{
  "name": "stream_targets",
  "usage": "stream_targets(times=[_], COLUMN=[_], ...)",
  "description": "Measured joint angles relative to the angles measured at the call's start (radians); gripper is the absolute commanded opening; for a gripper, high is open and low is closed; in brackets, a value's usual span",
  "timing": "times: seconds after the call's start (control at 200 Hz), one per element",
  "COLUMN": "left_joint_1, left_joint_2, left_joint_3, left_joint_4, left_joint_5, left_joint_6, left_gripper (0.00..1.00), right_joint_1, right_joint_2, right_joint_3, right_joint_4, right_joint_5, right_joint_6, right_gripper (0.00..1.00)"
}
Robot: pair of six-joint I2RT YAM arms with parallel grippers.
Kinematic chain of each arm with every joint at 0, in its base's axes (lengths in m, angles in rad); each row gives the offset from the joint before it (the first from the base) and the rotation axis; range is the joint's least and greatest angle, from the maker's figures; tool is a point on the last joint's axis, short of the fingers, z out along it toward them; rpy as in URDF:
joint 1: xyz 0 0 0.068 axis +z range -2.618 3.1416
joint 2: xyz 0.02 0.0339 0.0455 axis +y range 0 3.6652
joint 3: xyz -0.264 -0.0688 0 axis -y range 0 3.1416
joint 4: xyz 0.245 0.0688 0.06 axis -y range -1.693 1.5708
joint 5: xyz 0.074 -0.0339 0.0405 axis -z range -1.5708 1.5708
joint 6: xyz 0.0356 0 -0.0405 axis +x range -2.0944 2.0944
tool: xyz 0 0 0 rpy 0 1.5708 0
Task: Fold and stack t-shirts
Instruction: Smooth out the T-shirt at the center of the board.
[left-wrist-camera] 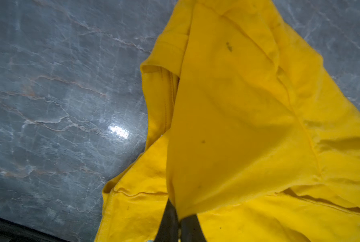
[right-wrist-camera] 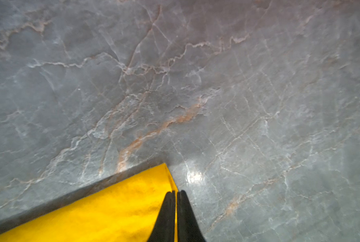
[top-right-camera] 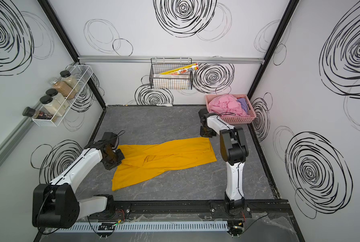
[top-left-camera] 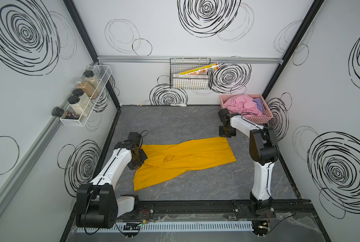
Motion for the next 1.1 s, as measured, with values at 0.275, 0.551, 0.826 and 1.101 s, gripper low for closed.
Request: stream_targets(times=[0.275,0.551,0.826,1.101], left_joint_1=[-0.007,0.020,0.027,0.041], left_joint_2=[0.119,0.016,0.004,0.227], left_joint_3=[-0.006,0.073,0.089,0.090], left_joint_4=[-0.029,-0.039,0.014,0.223], left_joint_5=[0.040,-0.021,-0.014,0.037], left_joint_6=[0.027,0.012,-0.016,-0.059], left_gripper=[0.51,0.50,0.51,0.49], right_joint_1=[0.000,0.005,0.107,0.299], right_joint_2=[0.000,0.000,0.000,-0.023], right_joint_3=[0.000,0.000,0.031,0.053], right_joint_4=[0.000,0.002,-0.005,-0.002], right_joint_5=[-0.025,-0.035,-0.056,-0.161], right_joint_6=[-0.002,-0.007,-0.030,-0.070], right_gripper=[0.10,0.10,0.11,0.13])
